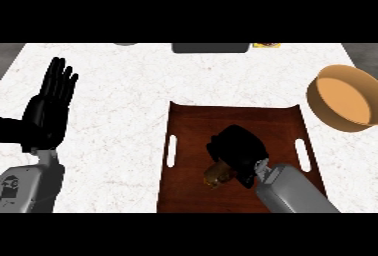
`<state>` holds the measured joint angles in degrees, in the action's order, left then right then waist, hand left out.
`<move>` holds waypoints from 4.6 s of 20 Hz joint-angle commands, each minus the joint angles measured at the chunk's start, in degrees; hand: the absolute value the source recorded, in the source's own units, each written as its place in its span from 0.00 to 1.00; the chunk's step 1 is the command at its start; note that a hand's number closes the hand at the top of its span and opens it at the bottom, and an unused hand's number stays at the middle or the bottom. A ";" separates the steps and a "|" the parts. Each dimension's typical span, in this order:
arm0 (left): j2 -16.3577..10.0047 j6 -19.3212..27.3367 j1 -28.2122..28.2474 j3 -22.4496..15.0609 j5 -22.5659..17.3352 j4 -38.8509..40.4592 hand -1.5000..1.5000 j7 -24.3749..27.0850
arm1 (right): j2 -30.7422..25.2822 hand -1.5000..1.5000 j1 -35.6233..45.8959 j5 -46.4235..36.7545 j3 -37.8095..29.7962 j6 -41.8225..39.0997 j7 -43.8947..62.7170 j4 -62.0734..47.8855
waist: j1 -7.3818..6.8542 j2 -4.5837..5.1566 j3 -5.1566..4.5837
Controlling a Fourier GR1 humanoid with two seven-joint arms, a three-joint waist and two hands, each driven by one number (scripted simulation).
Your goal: Pick the sweet potato from the tray and place it in the pot
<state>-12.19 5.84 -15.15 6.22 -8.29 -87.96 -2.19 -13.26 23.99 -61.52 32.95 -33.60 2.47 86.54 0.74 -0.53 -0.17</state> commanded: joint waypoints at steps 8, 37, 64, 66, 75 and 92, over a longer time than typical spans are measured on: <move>-1.11 0.61 3.29 2.39 -0.17 -0.08 0.50 0.22 | -1.15 1.00 -21.58 3.29 -0.14 9.18 3.37 45.56 | 4.06 -0.95 0.22; 0.25 -2.16 0.55 0.81 -0.87 0.53 0.50 1.55 | -26.37 1.00 -4.15 31.64 -72.31 7.86 -24.09 -0.19 | -1.53 0.95 0.23; 1.63 -1.89 0.89 -1.27 0.11 -4.74 0.50 -2.89 | -32.43 0.00 20.69 15.43 -54.63 17.03 -51.31 -64.10 | -3.12 1.06 0.31; 0.75 -2.71 0.35 -0.79 0.04 -3.60 0.50 -2.79 | -30.72 0.00 23.08 16.75 -56.21 19.40 -52.42 -66.26 | -3.21 1.23 0.33; 2.52 0.94 -4.57 -1.76 2.93 -0.58 0.50 -3.56 | -33.27 0.00 29.75 28.64 -65.72 6.05 -44.80 -72.20 | -2.00 0.99 0.29; 3.62 0.78 -3.86 -1.65 2.71 -0.69 0.50 -1.29 | -46.23 0.00 25.04 40.90 -77.20 -1.76 -40.94 -77.43 | -3.50 2.03 0.65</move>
<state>-9.41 5.43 -18.34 4.97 -6.23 -88.35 -3.30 -57.15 50.07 -21.99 -43.02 -30.41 -35.67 9.16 -2.53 1.38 0.43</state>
